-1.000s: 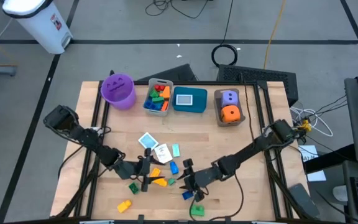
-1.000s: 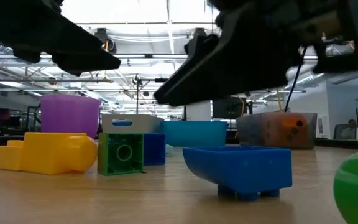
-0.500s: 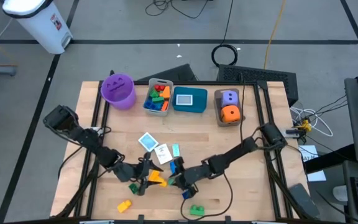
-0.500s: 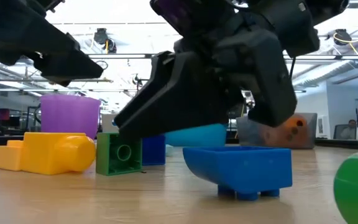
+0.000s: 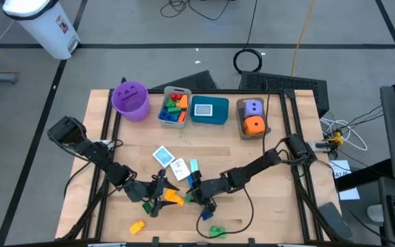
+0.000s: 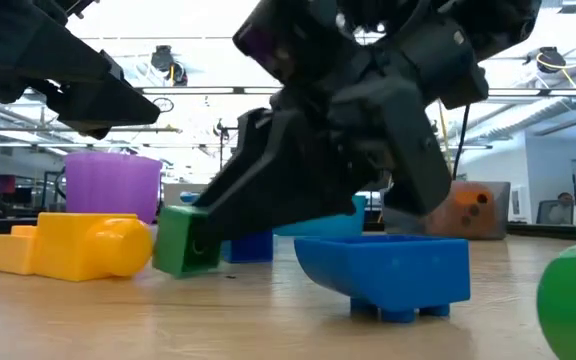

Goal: Pick & Place Toys
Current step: Put the dark green game piece into the gray bin, then put the top yellow game piece into the gray bin

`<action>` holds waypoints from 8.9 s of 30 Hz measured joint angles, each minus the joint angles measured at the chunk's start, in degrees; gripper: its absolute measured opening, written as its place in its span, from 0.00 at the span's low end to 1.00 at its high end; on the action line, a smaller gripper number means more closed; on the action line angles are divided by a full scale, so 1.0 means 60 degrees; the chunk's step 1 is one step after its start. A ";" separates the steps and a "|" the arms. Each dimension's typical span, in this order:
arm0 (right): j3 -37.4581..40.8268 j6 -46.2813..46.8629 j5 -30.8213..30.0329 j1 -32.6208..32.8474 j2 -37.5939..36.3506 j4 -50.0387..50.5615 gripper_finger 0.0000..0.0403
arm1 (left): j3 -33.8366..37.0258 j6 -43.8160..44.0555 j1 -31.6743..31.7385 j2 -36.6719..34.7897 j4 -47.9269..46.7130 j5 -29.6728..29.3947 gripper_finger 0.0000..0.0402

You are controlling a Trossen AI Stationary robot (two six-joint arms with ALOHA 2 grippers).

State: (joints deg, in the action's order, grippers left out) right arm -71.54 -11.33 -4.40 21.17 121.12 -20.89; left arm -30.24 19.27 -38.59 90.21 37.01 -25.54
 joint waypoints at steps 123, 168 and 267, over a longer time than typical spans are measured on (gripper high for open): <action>0.0009 -0.0739 -0.7225 0.1592 -0.3705 0.4005 0.45 | -0.2011 0.0013 0.6798 -0.1295 -0.3918 0.2000 0.39; 0.0657 -0.0073 -0.7231 0.1348 -0.3704 0.4241 0.42 | -0.4248 -0.0852 1.0302 -0.0976 -0.9406 0.2557 0.58; 0.0657 0.0353 -0.3469 0.1089 -0.3697 0.2518 0.39 | -0.2050 -0.2070 0.1215 0.0576 -0.3665 0.2792 0.46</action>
State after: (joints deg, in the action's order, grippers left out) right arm -67.59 -9.21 -25.21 27.70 98.94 -5.78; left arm -42.54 6.84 -31.30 93.67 15.03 -8.79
